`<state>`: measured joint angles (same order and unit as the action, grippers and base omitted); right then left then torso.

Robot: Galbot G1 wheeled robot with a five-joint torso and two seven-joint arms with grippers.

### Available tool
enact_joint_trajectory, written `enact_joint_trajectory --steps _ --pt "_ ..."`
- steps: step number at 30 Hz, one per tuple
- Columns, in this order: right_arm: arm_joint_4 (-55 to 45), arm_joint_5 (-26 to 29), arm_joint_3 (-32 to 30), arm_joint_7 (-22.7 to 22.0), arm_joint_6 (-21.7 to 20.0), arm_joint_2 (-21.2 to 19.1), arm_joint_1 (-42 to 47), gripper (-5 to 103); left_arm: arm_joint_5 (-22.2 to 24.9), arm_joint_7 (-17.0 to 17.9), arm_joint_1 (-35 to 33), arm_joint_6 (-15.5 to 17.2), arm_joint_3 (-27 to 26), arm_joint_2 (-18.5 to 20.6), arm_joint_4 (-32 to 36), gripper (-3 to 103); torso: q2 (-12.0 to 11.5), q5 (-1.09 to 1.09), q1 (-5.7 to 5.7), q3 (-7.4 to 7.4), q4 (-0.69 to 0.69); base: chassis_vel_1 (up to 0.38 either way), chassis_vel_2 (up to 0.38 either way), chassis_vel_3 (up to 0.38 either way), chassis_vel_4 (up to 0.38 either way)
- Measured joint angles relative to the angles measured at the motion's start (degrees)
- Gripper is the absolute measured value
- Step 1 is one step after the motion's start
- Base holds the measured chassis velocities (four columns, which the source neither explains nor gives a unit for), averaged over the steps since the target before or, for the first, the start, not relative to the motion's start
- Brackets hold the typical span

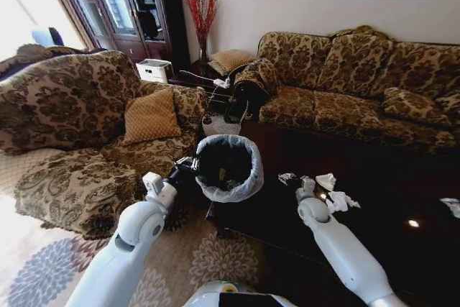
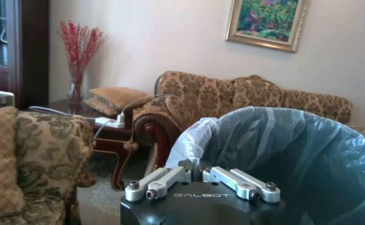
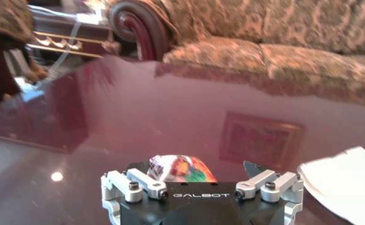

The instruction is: Move to the front of the table and place the trash on the table into the trash bin.

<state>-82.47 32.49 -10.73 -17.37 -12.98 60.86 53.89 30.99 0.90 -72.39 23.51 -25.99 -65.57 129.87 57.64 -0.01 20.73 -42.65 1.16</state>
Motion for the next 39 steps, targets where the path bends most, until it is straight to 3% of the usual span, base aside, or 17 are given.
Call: enact_joint_trajectory --steps 3,7,9,11,12,16,23,28,33,36,37,39 --pt "1.57 -0.07 -0.04 1.15 0.24 0.80 0.13 93 0.22 -0.01 -0.06 -0.35 0.01 -0.03 -0.01 3 0.00 0.00 0.00 0.00 -0.02 -0.039 -0.052 -0.034 -0.037" --pt "2.66 -0.87 -0.40 3.03 1.16 1.59 0.25 71 0.48 0.01 -0.14 -0.84 -0.10 -0.01 0.00 3 0.00 0.01 -0.01 0.00 0.01 0.000 0.000 0.000 0.000" --pt "2.64 -0.90 -0.43 3.03 1.24 1.73 0.23 71 0.48 0.03 -0.17 -0.89 -0.12 -0.09 0.01 3 0.00 0.01 -0.01 0.01 0.02 0.000 0.000 0.000 0.000" --pt "2.39 -1.00 -0.43 2.75 1.39 1.79 0.19 59 0.50 0.03 -0.23 -0.92 -0.06 -0.27 0.03 3 0.00 0.00 0.00 0.00 0.02 0.000 0.000 0.000 0.000" --pt "2.39 -1.00 -0.43 2.75 1.39 1.79 0.19 59 0.50 0.03 -0.23 -0.92 -0.06 -0.27 0.03 3 0.00 0.00 0.00 0.00 0.02 0.000 0.000 0.000 0.000" --pt "1.30 -1.24 -0.37 1.68 1.65 1.70 0.49 37 0.56 0.01 0.01 -0.94 0.16 -0.47 0.12 3 0.00 0.02 0.00 0.00 0.01 0.000 0.000 0.000 0.000" --pt "-2.98 -2.02 -0.48 -1.17 2.78 0.82 1.31 23 0.92 -0.19 0.07 -0.94 0.09 -0.17 0.50 3 0.00 0.02 0.00 0.00 0.01 0.000 0.000 0.000 0.000" --pt "-13.13 -1.40 -0.85 -3.46 3.91 -1.51 0.68 13 0.95 -0.33 0.01 -0.94 0.14 -0.06 0.62 3 0.00 0.02 0.00 0.00 0.00 0.000 0.000 0.000 0.000" --pt "-24.71 3.54 -1.47 -2.81 4.48 -5.01 -3.09 8 0.67 -0.65 -0.39 -0.92 0.66 -0.32 0.61 3 0.00 0.01 0.00 0.00 0.01 0.000 0.000 0.000 0.000" --pt "-35.07 11.17 -1.74 0.27 3.65 -8.93 -5.82 8 -0.51 -1.18 -1.13 -0.85 0.95 -0.61 0.36 3 0.00 -0.01 0.00 0.00 0.02 0.000 0.000 0.000 0.000" --pt "-35.07 11.17 -1.74 0.27 3.65 -8.93 -5.82 8 -0.51 -1.18 -1.13 -0.85 0.95 -0.61 0.36 3 0.00 -0.01 0.00 0.00 0.02 0.000 0.000 0.000 0.000" --pt "-42.25 17.58 -1.90 3.19 2.55 -11.71 -6.01 8 -1.31 -1.47 -1.46 -0.72 1.10 -0.86 0.41 3 0.00 0.01 0.00 0.00 0.01 0.000 0.000 0.000 0.000"
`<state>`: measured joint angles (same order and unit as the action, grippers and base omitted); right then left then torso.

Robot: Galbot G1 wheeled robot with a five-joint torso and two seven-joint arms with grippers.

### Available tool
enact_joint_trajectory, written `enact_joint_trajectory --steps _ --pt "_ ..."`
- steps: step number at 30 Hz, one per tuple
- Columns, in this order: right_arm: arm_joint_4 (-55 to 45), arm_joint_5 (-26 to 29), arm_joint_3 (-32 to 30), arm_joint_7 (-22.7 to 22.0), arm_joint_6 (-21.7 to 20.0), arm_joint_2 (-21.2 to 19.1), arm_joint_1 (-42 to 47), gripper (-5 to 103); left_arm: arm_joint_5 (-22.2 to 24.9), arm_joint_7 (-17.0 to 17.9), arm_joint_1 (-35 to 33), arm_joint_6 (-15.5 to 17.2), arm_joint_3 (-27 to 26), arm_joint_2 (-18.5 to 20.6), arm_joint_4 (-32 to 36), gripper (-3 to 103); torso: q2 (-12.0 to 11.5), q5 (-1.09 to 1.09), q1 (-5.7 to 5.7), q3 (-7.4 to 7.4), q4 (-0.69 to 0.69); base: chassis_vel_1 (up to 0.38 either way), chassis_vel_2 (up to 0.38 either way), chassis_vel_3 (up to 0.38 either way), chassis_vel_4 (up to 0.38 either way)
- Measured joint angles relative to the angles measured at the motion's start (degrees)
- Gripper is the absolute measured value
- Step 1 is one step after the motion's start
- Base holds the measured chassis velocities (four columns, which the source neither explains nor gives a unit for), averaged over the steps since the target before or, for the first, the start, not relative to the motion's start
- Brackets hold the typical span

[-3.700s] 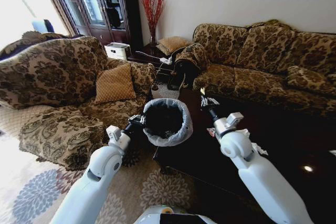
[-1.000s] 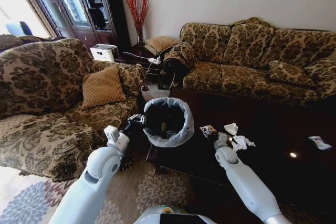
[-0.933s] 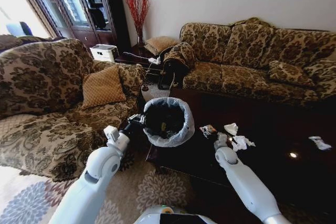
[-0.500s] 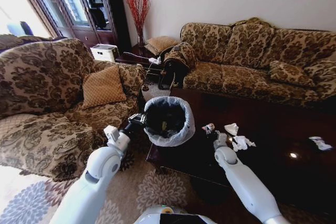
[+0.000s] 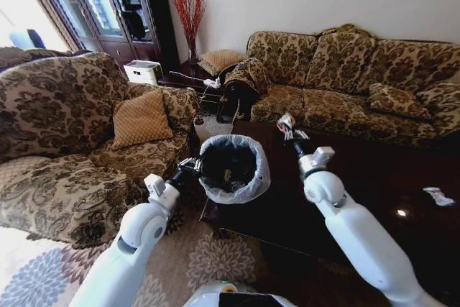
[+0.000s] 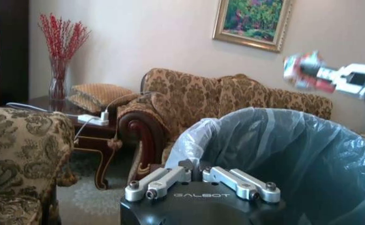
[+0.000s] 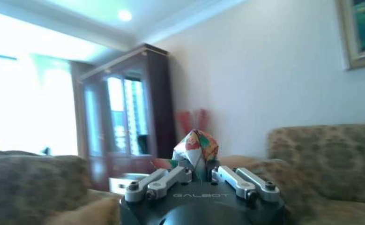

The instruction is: Move to the front of the table and place the trash on the table into the trash bin.

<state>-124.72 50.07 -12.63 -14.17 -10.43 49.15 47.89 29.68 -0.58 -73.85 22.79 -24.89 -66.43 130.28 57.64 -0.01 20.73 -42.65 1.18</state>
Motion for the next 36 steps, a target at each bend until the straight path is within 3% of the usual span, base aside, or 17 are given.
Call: enact_joint_trajectory --steps 4,6,9,15,25,28,32,34,35,36 --pt "-9.55 10.30 0.68 3.48 -2.17 -3.59 2.05 8 -1.05 -0.43 -0.29 0.05 0.30 -0.46 0.00 3 0.00 0.00 0.00 0.01 -0.01 0.000 0.000 0.000 0.000" --pt "-12.00 11.94 1.30 4.63 -3.09 -4.49 3.39 8 -1.33 -0.44 -0.45 0.16 0.38 -0.74 0.02 3 0.00 0.01 -0.01 0.00 -0.01 0.000 0.000 0.000 0.000" --pt "-14.06 12.36 2.23 7.42 -4.36 -5.05 4.66 8 -1.61 -0.44 -1.21 0.40 0.12 -1.06 0.56 3 0.00 0.01 -0.01 0.00 -0.02 0.000 0.000 0.000 0.000" --pt "-14.86 9.35 2.59 12.51 -10.88 -6.65 6.54 5 -1.89 -0.25 -2.10 0.62 -0.49 -1.54 1.30 3 0.00 0.00 -0.01 0.00 -0.01 0.000 0.000 0.000 0.000" --pt "-12.77 4.97 4.21 13.96 -11.78 -6.23 6.29 41 -2.10 0.02 -3.56 0.59 -1.43 -1.71 2.40 3 0.00 0.00 0.00 0.00 0.00 0.000 0.000 0.000 0.000" --pt "-12.67 4.83 4.27 14.01 -11.62 -5.96 6.54 47 -2.14 0.01 -3.87 0.48 -1.45 -1.69 2.83 3 0.00 0.01 0.00 0.00 0.00 0.000 0.000 0.000 0.000" --pt "-13.00 4.86 4.17 13.98 -11.47 -5.96 7.47 69 -2.44 0.00 -4.33 0.28 -1.43 -1.68 3.21 3 0.00 0.01 0.00 0.00 -0.01 0.000 0.000 0.000 0.000" --pt "-13.03 4.78 4.10 13.97 -11.33 -5.96 7.79 69 -2.48 0.00 -4.45 0.28 -1.43 -1.71 3.27 3 0.00 0.00 0.00 0.00 0.00 0.000 0.000 0.000 0.000" --pt "-13.01 4.52 4.06 13.94 -11.08 -5.88 8.11 80 -2.50 0.01 -4.55 0.12 -1.42 -1.76 3.34 3 0.00 0.00 0.00 0.00 0.00 0.000 0.000 0.000 0.000" --pt "-13.01 4.52 4.06 13.94 -11.08 -5.88 8.11 80 -2.50 0.01 -4.55 0.12 -1.42 -1.76 3.34 3 0.00 0.00 0.00 0.00 0.00 0.000 0.000 0.000 0.000"
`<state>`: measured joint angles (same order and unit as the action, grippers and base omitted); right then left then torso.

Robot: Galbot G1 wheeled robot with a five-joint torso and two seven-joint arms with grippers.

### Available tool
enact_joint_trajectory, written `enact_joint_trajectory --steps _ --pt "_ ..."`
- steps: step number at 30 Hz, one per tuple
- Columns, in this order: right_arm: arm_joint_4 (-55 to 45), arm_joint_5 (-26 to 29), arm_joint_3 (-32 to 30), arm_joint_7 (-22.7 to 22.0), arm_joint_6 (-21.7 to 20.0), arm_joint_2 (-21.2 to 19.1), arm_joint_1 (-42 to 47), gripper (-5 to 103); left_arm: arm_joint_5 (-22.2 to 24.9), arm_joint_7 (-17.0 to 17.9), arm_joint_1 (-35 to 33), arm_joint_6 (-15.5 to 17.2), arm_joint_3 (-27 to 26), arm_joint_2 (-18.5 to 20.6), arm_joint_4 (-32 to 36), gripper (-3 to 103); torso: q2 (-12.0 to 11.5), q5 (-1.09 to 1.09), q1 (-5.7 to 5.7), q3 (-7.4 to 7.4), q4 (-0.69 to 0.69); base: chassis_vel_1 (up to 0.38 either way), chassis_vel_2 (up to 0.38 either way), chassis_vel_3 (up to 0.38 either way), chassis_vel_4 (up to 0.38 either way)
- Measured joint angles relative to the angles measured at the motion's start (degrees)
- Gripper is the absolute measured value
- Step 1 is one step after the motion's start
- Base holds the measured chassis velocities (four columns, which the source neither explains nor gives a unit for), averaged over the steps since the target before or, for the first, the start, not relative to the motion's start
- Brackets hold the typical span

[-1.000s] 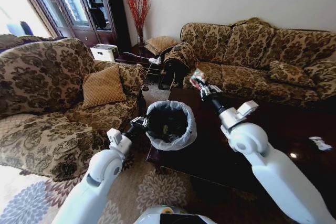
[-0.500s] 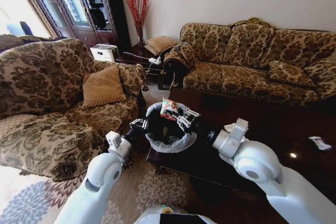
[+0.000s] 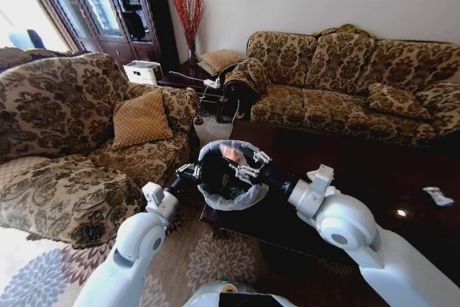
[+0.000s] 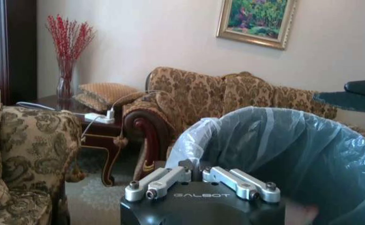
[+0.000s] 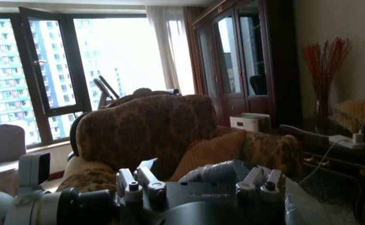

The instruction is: Move to the front of the table and place the trash on the table into the trash bin.

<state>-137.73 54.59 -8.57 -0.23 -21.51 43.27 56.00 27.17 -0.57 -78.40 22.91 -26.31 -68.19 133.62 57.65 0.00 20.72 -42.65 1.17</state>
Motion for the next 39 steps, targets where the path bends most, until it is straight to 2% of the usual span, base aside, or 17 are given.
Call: enact_joint_trajectory --steps 2,4,5,9,11,12,13,14,15,17,18,19,22,26,30,33,39 --pt "0.16 -0.59 -0.23 -0.18 0.45 0.34 0.29 90 -0.31 -0.06 -0.30 -0.81 0.04 -0.03 0.01 3 0.00 0.00 0.00 0.00 0.00 0.000 0.000 0.000 0.000" --pt "0.22 -0.71 -0.58 -0.53 0.73 0.56 0.29 90 -0.56 -0.12 -0.41 -1.01 0.04 0.03 0.04 3 0.00 0.00 0.00 0.00 0.00 0.000 0.000 0.000 0.000" --pt "0.26 -0.70 -1.00 -1.15 0.92 0.80 0.18 95 -0.74 -0.20 -0.48 -1.02 0.00 0.11 0.11 3 0.00 0.01 0.00 0.00 0.00 0.000 0.000 0.000 0.000" --pt "0.81 -0.45 -2.99 -5.30 1.55 1.66 -0.50 100 -1.17 -0.44 -0.61 -1.02 -0.30 0.28 0.41 3 0.00 0.00 0.00 0.00 0.00 0.000 0.000 0.000 0.000" --pt "2.24 -0.33 -5.11 -12.30 2.14 2.54 -0.86 100 -1.35 -0.56 -0.66 -1.03 -0.47 0.41 0.75 3 0.00 0.00 0.00 0.00 0.01 0.000 0.000 0.000 0.000" --pt "2.24 -0.33 -5.11 -12.30 2.14 2.54 -0.86 100 -1.35 -0.56 -0.66 -1.03 -0.47 0.41 0.75 3 0.00 0.00 0.00 0.00 0.01 0.000 0.000 0.000 0.000" --pt "4.08 -0.94 -6.88 -17.29 2.41 3.24 -0.52 100 -1.52 -0.69 -0.63 -1.02 -0.52 0.44 0.82 3 0.00 -0.01 0.00 0.00 0.01 0.000 0.000 0.000 0.000" --pt "5.21 -1.66 -8.13 -19.77 2.44 3.73 0.11 100 -1.64 -0.78 -0.61 -1.03 -0.59 0.45 0.85 3 0.00 -0.01 0.00 0.00 0.02 0.000 0.000 0.000 0.000" --pt "5.21 -1.66 -8.13 -19.77 2.44 3.73 0.11 100 -1.64 -0.78 -0.61 -1.03 -0.59 0.45 0.85 3 0.00 -0.01 0.00 0.00 0.02 0.000 0.000 0.000 0.000" --pt "8.69 -4.44 -13.19 -24.04 2.19 5.50 3.35 100 -1.79 -0.91 -0.62 -1.02 -0.79 0.53 1.19 3 0.00 0.01 0.00 0.00 0.02 0.000 0.000 0.000 0.000" --pt "11.34 -7.07 -17.03 -24.33 2.28 6.88 6.40 100 -1.79 -0.93 -0.77 -1.03 -1.01 0.73 1.64 3 0.00 -0.01 0.01 -0.01 0.02 0.000 0.000 0.000 0.000" --pt "11.34 -7.07 -17.03 -24.33 2.28 6.88 6.40 100 -1.79 -0.93 -0.77 -1.03 -1.01 0.73 1.64 3 0.00 -0.01 0.01 -0.01 0.02 0.000 0.000 0.000 0.000" --pt "17.10 -11.94 -23.80 -23.67 3.18 10.42 13.74 100 -1.55 -1.09 -0.91 -1.04 -1.25 1.39 2.03 3 0.00 0.02 0.00 0.00 -0.01 -0.032 -0.034 -0.034 -0.035" --pt "23.64 -14.13 -25.84 -23.45 6.34 14.07 17.01 100 -1.45 -1.09 -0.26 -1.04 -0.52 1.87 1.57 3 0.00 0.02 0.00 0.00 -0.02 -0.069 -0.071 -0.070 -0.075" --pt "27.04 -15.16 -25.90 -22.68 7.39 15.62 16.73 100 -1.42 -1.12 -0.14 -1.08 -0.12 1.81 1.26 3 0.00 0.00 0.00 0.00 -0.01 -0.082 -0.077 -0.080 -0.082" --pt "33.57 -17.36 -24.64 -20.74 9.21 17.40 14.51 100 -1.41 -1.15 -0.28 -1.74 0.13 1.74 0.81 3 0.00 0.01 0.00 0.00 0.00 -0.106 -0.091 -0.099 -0.095" --pt "43.99 -21.61 -19.92 -17.47 11.69 20.40 9.12 100 -0.79 -1.50 -0.18 -2.31 0.12 1.68 0.70 3 0.00 0.02 0.00 -0.01 -0.03 -0.086 -0.079 -0.075 -0.084"
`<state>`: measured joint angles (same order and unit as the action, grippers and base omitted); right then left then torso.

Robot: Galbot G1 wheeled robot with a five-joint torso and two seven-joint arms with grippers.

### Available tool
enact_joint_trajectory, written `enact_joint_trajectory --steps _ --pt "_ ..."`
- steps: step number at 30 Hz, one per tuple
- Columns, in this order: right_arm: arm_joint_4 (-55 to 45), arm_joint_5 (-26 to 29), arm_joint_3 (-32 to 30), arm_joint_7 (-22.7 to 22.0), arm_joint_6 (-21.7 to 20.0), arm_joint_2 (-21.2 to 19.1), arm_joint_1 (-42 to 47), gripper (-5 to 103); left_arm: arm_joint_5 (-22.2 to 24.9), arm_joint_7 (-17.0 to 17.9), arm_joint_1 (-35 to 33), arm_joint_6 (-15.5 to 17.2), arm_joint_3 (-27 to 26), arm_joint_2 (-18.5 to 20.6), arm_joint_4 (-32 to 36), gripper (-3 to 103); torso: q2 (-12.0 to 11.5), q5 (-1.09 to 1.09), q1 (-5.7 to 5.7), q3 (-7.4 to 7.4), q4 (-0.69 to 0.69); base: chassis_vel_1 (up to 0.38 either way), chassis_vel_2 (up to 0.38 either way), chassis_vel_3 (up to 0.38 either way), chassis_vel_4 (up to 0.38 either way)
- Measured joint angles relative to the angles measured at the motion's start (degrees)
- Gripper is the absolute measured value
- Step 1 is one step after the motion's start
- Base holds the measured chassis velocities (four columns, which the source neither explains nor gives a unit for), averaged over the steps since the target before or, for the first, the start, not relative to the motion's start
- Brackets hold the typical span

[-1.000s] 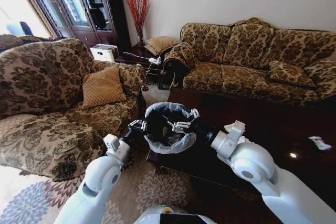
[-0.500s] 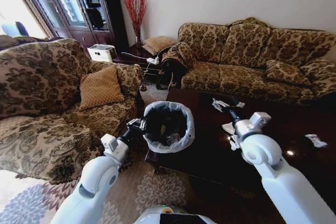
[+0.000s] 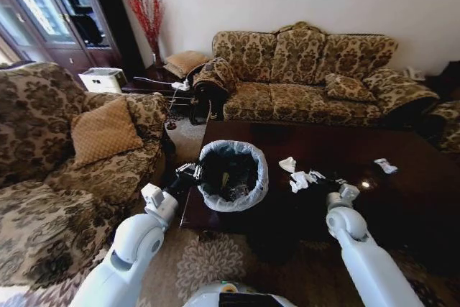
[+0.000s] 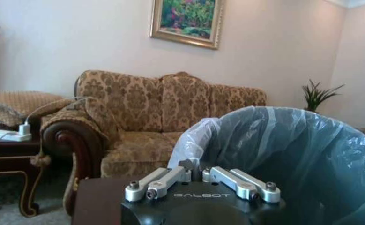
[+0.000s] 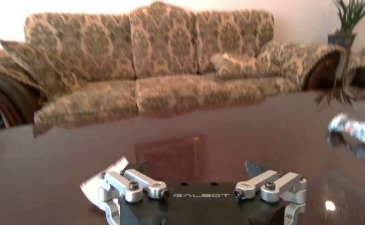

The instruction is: Move to the front of the table and place the trash on the table into the trash bin.

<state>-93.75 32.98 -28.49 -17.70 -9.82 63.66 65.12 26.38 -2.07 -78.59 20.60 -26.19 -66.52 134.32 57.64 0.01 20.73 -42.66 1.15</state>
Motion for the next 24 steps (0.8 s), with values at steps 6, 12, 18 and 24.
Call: enact_joint_trajectory --steps 6,12,18,24 --pt "5.98 -1.97 2.78 3.90 0.61 2.82 -3.73 100 0.27 0.04 -0.24 -1.09 -0.06 -0.34 0.08 3 0.00 -0.03 0.00 0.00 0.06 -0.012 -0.009 -0.006 -0.008" --pt "12.88 -2.96 3.61 5.37 1.54 5.41 -6.69 94 0.29 0.02 -0.51 -1.32 -0.08 -1.15 0.83 3 0.00 0.00 0.00 0.00 0.03 0.000 0.000 0.000 0.000" --pt "14.34 -2.61 3.80 6.00 1.54 5.37 -6.85 78 0.18 0.02 -1.18 -1.36 -0.40 -1.33 1.10 3 0.00 -0.01 0.00 0.00 0.03 0.000 0.000 0.000 0.000" --pt "16.14 -2.78 4.01 6.55 1.78 5.31 -7.17 57 -0.36 0.00 -1.52 -1.46 -0.23 -2.21 1.28 3 0.00 -0.02 -0.01 0.00 0.02 0.000 0.000 0.000 0.000"
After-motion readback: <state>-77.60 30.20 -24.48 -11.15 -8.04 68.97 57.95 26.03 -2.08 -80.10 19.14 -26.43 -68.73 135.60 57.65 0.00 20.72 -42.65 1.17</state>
